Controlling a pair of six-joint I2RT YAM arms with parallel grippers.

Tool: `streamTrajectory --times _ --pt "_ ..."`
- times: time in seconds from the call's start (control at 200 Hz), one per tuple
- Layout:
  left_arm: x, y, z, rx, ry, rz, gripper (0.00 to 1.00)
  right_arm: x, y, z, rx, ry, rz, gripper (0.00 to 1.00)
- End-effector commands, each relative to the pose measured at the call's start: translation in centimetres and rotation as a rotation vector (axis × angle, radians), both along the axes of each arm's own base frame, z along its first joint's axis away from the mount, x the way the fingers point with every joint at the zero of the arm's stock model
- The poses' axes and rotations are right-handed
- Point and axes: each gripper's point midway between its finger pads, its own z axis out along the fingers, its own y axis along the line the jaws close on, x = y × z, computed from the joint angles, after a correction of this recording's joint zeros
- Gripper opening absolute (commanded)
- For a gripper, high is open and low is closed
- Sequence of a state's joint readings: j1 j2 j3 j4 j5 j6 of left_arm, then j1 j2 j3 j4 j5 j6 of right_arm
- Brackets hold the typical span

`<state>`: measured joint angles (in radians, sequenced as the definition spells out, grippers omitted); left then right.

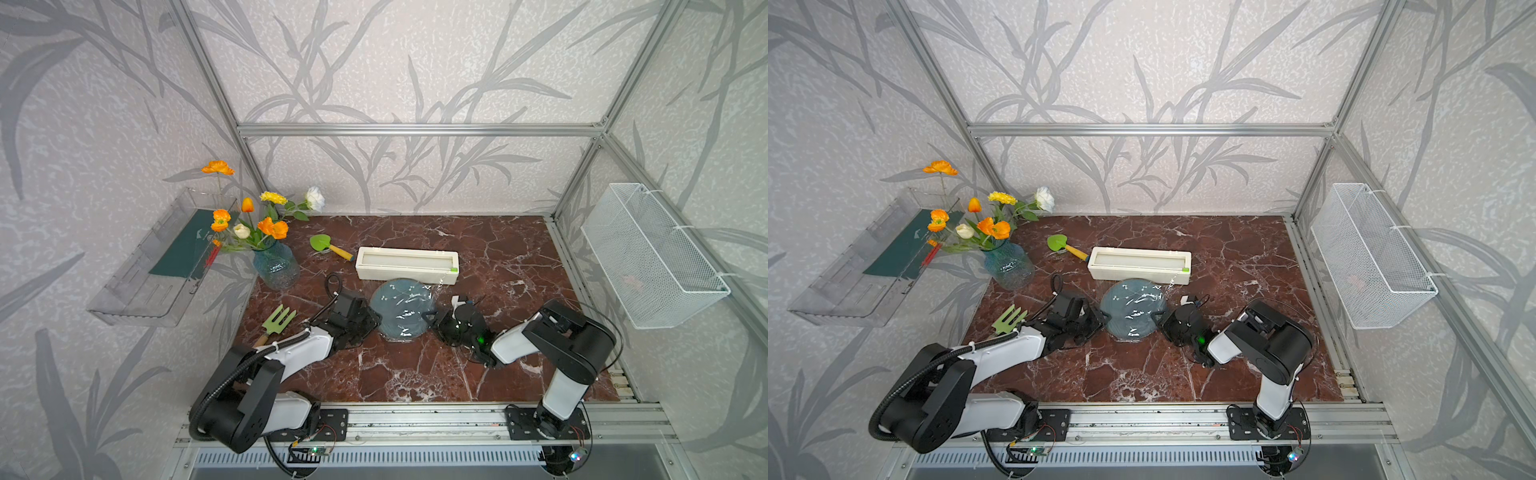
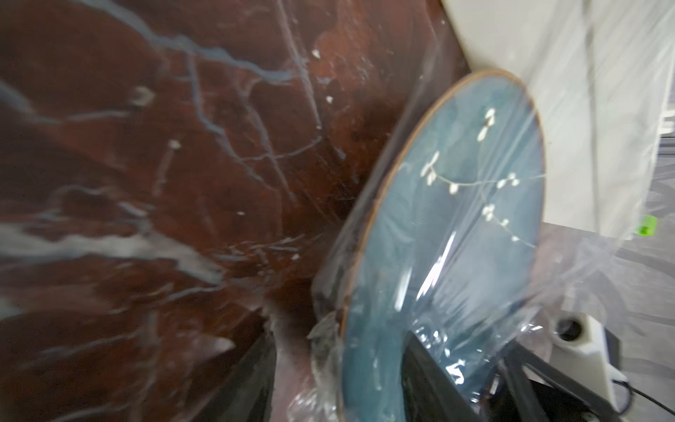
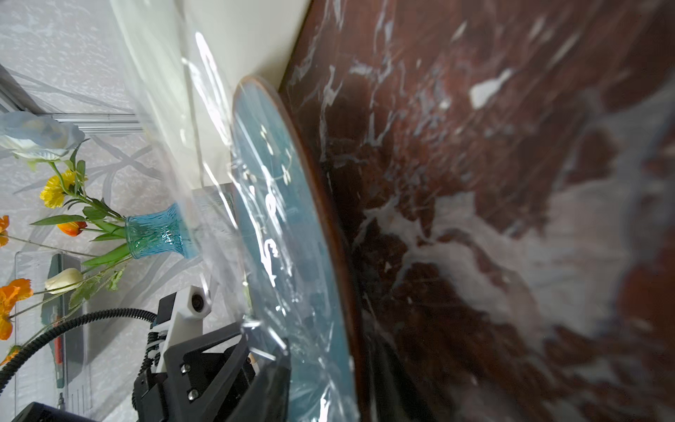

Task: Wrap the plate with plastic wrap
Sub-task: Adjust the plate at the center of the board, then tear off the plastic wrap from the plastic wrap cutting box.

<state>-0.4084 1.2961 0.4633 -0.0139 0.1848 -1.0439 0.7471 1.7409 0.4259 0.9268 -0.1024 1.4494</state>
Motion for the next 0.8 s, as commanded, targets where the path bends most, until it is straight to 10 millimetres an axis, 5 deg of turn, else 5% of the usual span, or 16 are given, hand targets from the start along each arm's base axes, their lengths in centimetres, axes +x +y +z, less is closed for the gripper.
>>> streamTrajectory --times 0.0,0.205,0.445,0.62,0.795 --pt "-1.7 4.0 -0.5 0.197 0.085 0.045 0.56 0.2 -1.3 2.7 -0.025 -0.071 0.016 0.41" --pt "2.6 4.5 4.4 0.229 -0.007 0.012 0.59 0.4 -6.1 4.5 -0.269 -0.110 0.029 0.48" --pt "9.7 5.7 8.5 0.235 -0.078 0.035 0.63 5.4 -9.2 7.9 -0.526 -0.156 0.227 0.52" --pt "13.4 0.4 12.6 0.111 -0.191 -0.141 0.62 9.4 -10.2 8.4 -0.593 -0.114 0.307 0.53" --pt "13.9 -5.6 13.9 0.202 -0.226 -0.353 0.61 12.0 -12.1 7.6 -0.491 -0.060 0.279 0.35"
